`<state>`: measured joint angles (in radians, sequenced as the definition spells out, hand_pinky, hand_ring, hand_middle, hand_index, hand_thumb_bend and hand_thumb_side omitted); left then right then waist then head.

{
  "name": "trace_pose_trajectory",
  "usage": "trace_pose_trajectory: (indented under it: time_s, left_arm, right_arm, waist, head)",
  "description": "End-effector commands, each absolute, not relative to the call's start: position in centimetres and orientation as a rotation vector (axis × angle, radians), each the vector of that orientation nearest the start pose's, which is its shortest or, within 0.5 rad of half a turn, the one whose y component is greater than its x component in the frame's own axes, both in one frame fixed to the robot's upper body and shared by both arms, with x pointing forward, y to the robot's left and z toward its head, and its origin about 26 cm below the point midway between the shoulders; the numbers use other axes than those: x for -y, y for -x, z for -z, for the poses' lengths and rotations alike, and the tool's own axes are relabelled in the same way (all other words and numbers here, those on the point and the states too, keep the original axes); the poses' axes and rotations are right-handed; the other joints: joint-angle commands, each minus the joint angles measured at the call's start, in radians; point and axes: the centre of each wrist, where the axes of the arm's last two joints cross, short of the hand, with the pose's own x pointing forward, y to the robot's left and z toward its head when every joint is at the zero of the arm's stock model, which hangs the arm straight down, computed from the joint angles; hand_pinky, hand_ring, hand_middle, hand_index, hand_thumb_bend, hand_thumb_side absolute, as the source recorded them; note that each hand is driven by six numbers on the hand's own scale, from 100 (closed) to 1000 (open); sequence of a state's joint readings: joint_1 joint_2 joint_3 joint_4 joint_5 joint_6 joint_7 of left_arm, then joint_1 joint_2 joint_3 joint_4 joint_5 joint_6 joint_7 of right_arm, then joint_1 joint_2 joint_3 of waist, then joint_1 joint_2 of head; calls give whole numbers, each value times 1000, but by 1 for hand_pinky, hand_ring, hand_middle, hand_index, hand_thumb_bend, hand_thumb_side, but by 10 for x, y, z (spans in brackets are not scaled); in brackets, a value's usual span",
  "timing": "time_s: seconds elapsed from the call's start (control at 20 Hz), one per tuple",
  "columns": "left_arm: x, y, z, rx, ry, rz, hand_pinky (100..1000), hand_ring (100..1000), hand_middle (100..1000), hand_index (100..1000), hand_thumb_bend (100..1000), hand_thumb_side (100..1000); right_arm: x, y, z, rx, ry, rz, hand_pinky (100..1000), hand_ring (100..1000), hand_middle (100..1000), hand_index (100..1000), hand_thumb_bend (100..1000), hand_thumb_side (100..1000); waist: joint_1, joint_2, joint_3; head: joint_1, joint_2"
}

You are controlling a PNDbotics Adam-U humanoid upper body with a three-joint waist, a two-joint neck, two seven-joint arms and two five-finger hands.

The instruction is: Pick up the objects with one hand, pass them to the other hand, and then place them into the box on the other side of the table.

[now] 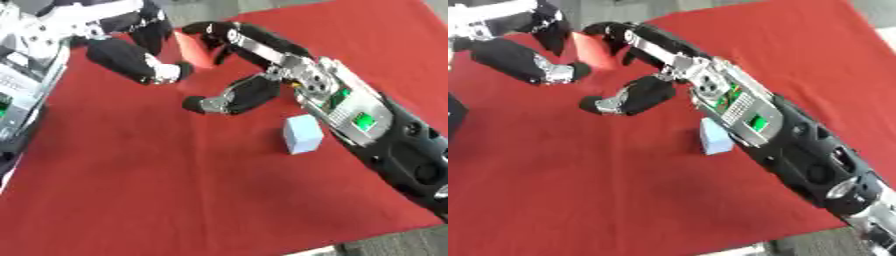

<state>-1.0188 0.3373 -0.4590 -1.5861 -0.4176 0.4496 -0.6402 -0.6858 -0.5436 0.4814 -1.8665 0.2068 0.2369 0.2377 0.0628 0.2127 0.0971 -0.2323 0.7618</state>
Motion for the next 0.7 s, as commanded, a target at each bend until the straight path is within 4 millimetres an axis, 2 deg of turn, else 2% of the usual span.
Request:
trace_pose_trajectory:
  time_s: [0.05,0.7]
  left_arm:
    - [-103,-373,-306,1625,-355,1491,719,598,431,398,100,100]
    - [-111,-367,-308,1655,-333,1458,713,591,428,429,100,100]
  right_arm:
    - [155,-318,-250,2016,217,-1354,722,804,698,952,556,323]
    - [156,-318,-247,2004,247,-1317,718,803,697,949,541,346]
  waist:
    - [8,-5,-1]
    - [7,-7,-5]
  head:
    - [1,-11]
    - [3,-11]
